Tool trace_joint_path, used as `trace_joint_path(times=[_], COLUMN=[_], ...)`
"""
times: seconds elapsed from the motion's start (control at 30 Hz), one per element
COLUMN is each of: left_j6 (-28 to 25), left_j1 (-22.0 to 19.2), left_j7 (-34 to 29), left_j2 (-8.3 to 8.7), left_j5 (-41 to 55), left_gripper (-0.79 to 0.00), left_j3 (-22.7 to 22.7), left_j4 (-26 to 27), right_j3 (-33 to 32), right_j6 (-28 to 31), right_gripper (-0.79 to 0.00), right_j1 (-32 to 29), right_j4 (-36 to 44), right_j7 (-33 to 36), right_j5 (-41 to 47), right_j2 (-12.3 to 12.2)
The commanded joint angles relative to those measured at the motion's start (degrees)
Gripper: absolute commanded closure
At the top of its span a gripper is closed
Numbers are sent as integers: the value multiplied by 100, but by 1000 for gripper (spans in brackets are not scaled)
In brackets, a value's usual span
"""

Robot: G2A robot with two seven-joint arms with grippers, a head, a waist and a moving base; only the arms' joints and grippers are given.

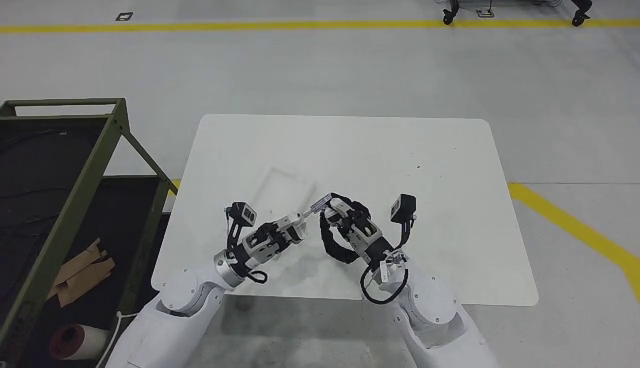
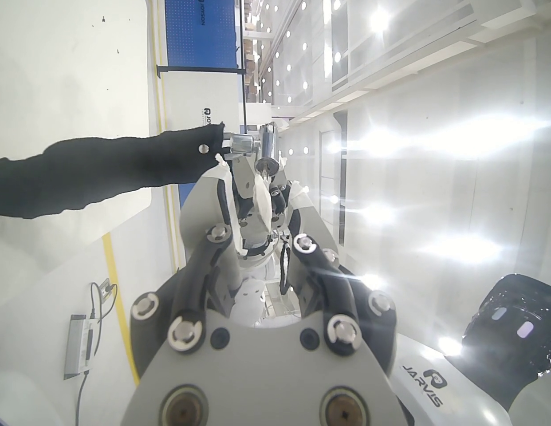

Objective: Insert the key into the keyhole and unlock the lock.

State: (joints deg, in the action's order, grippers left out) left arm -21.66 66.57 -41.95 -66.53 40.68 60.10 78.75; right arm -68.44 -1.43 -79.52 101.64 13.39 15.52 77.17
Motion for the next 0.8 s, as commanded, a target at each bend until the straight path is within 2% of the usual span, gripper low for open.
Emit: trace_joint_path(times=[0.0,0.3,0.77], left_j6=[0,-23,-271], left_j1=[26,99,205], left_j7=[2,99,563], left_j2=[-5,-26,-37], left_j5=[-21,-231,-1216], left_gripper=[-188,0,0], left_j3=[22,120,266], left_j4=[36,130,314], right_j3=[-3,6,6], right_j6=[-6,-3,-96], right_gripper=[0,0,0], right_j1=[-1,-22,6], right_j4=[5,8,49], right_j7=[15,65,150], right_j5=[-1,-62,-116], right_j2=[-1,-4,-9])
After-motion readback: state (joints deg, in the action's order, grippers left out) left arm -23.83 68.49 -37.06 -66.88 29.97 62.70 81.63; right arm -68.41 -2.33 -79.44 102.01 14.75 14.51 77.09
